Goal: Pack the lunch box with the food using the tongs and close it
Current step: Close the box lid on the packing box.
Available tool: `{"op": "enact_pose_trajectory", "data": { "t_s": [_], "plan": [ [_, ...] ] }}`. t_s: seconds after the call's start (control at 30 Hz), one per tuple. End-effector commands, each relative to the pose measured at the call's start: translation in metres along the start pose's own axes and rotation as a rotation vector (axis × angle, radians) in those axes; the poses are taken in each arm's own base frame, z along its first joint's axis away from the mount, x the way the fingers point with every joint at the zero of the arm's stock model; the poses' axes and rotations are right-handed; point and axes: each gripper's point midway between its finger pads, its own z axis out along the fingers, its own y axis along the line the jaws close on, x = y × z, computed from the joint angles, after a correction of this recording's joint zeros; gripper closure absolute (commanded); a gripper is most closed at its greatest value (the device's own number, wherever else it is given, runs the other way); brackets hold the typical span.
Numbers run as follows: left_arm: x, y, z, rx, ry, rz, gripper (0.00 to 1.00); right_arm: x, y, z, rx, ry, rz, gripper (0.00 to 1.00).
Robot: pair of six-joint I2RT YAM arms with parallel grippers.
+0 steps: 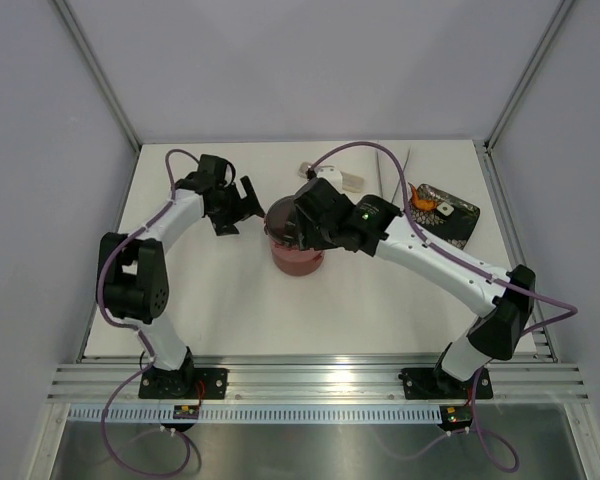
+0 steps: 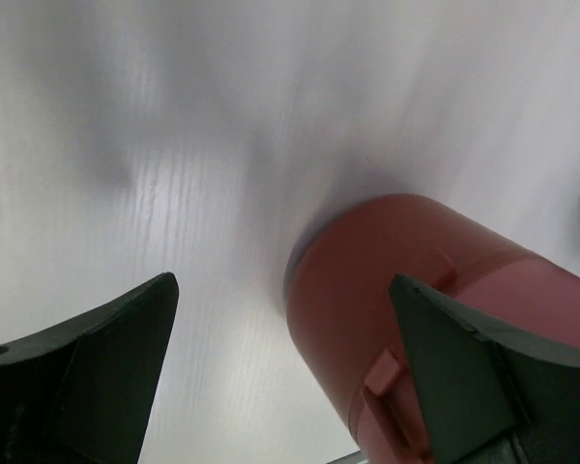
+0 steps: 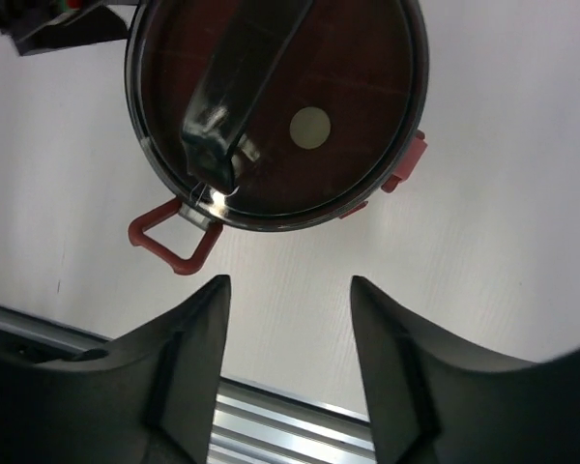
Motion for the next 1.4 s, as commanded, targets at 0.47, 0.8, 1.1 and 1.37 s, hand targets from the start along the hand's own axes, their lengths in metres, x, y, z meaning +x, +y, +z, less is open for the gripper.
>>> {"op": "enact_pose_trajectory", "data": {
  "t_s": [0.47, 0.8, 1.1, 1.37],
  "plan": [
    [0.000, -0.100, -0.126, -0.046, -0.320, 0.526, 0.19, -0.040, -0.105, 0.016, 0.053, -0.055, 0.246, 0.46],
    [0.011, -0.098, -0.140, -0.115, -0.309, 0.498, 0.35, -0.045, -0.119, 0.078, 0.073, 0.023, 0.237, 0.59],
    [0.037, -0.127, -0.157, 0.037, -0.276, 0.539, 0.12, -0.038, -0.108, 0.098, 0.019, 0.071, 0.232, 0.56],
    [0.045, -0.149, -0.140, -0.047, -0.235, 0.562, 0.12, -0.034, -0.112, 0.101, 0.035, 0.057, 0.256, 0.50]
  ]
}}
